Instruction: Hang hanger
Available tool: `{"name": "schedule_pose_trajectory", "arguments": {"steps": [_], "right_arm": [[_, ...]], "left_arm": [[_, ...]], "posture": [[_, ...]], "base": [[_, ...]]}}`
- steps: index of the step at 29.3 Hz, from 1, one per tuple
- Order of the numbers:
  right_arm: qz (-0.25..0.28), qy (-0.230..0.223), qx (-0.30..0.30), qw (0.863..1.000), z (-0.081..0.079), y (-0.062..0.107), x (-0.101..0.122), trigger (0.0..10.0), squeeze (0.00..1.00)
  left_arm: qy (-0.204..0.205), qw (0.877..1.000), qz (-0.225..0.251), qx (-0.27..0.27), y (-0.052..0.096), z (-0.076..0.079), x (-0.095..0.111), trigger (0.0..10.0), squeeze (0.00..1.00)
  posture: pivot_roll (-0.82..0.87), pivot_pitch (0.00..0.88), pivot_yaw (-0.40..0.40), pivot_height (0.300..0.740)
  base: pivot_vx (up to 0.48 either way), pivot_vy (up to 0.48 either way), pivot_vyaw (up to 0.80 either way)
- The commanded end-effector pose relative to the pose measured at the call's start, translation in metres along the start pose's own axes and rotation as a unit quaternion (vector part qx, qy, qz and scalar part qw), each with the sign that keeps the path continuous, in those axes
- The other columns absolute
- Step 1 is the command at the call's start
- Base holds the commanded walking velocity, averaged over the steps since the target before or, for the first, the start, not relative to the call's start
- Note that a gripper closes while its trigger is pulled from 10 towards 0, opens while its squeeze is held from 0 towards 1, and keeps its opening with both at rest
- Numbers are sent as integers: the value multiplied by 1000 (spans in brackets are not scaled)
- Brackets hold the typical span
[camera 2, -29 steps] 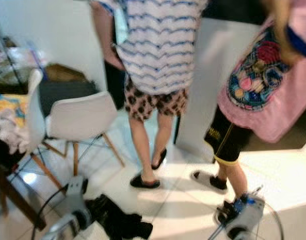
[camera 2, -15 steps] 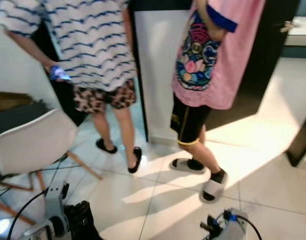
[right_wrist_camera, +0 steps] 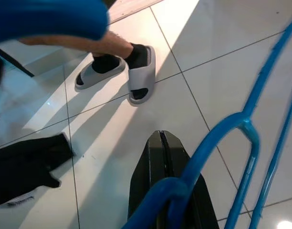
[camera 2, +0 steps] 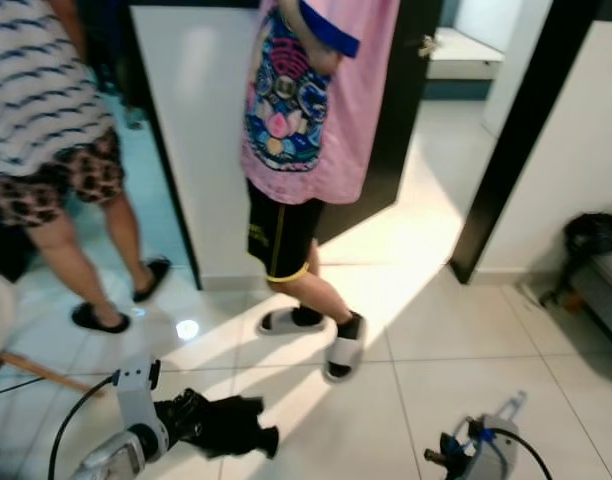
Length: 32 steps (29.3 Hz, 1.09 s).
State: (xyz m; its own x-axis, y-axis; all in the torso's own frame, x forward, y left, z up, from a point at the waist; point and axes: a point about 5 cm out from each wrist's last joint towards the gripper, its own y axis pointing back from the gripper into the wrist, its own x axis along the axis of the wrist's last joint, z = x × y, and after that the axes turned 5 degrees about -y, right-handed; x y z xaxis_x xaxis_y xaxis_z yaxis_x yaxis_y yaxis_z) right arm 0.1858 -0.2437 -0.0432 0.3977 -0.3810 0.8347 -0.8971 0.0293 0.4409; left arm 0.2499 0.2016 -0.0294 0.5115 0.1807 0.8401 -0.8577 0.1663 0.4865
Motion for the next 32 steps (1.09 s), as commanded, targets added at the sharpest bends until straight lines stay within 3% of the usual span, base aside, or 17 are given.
{"name": "schedule_pose_trajectory", "arguments": {"steps": [1, 6, 11, 13, 15, 19, 20, 22, 24, 26, 28, 29, 30, 32], "right_arm": [[-6, 9, 5, 1000, 1, 0, 1, 10000, 0], [-34, 50, 47, 997, -8, -9, 5, 10000, 0], [-41, 72, 67, 994, -14, -12, 6, 10000, 0], [-57, 106, 87, 989, -19, -13, 5, 10000, 0], [-57, 106, 87, 989, -19, -13, 5, 10000, 0], [-75, 186, 117, 973, -23, -18, 10, 10000, 0], [-75, 186, 117, 973, -23, -18, 10, 10000, 0], [-72, 206, 134, 967, -27, -23, 19, 10000, 0], [-72, 206, 134, 967, -27, -23, 19, 10000, 0], [-48, 211, 186, 959, -30, -28, 51, 10000, 0], [-48, 211, 186, 959, -30, -28, 51, 10000, 0], [-30, 206, 223, 952, -34, -27, 73, 10000, 0], [-30, 206, 223, 952, -34, -27, 73, 10000, 0], [23, 179, 292, 939, -44, -17, 119, 10000, 0]], "left_arm": [[-6, 1000, 12, 7, 0, -1, 3, 10000, 0], [-22, 999, 21, 15, -1, 5, 4, 10000, 0], [-68, 997, 18, 24, -5, 10, 7, 10000, 0], [-97, 994, 25, 33, -8, 10, 16, 10000, 0], [-97, 994, 25, 33, -8, 10, 16, 10000, 0], [-114, 990, 76, 23, -16, 11, 59, 10000, 0], [-114, 990, 76, 23, -16, 11, 59, 10000, 0], [-120, 988, 99, 10, -20, 14, 79, 10000, 0], [-120, 988, 99, 10, -20, 14, 79, 10000, 0], [-138, 981, 138, -24, -24, 28, 114, 10000, 0], [-138, 981, 138, -24, -24, 28, 114, 10000, 0], [-147, 976, 157, -42, -25, 37, 130, 10000, 0], [-147, 976, 157, -42, -25, 37, 130, 10000, 0], [-156, 968, 185, -66, -25, 51, 150, 10000, 0]], "posture": [[11, 60, -38, 740], [31, 70, -66, 740], [26, 81, -69, 740], [20, 86, -64, 740], [20, 86, -64, 740], [22, 97, -63, 740], [22, 97, -63, 740], [30, 102, -59, 740], [30, 102, -59, 740], [39, 102, -56, 740], [39, 102, -56, 740], [41, 101, -55, 740], [41, 101, -55, 740], [35, 101, -50, 740]], "base": [[0, 0, -800], [0, 0, -800], [0, 0, -800], [0, 0, -800], [0, 0, -800], [0, 0, -800], [0, 0, -800], [0, 0, -800], [0, 0, -800], [0, 0, -400], [0, 0, 0], [0, 0, 0], [0, 0, 0], [0, 0, 0]]}}
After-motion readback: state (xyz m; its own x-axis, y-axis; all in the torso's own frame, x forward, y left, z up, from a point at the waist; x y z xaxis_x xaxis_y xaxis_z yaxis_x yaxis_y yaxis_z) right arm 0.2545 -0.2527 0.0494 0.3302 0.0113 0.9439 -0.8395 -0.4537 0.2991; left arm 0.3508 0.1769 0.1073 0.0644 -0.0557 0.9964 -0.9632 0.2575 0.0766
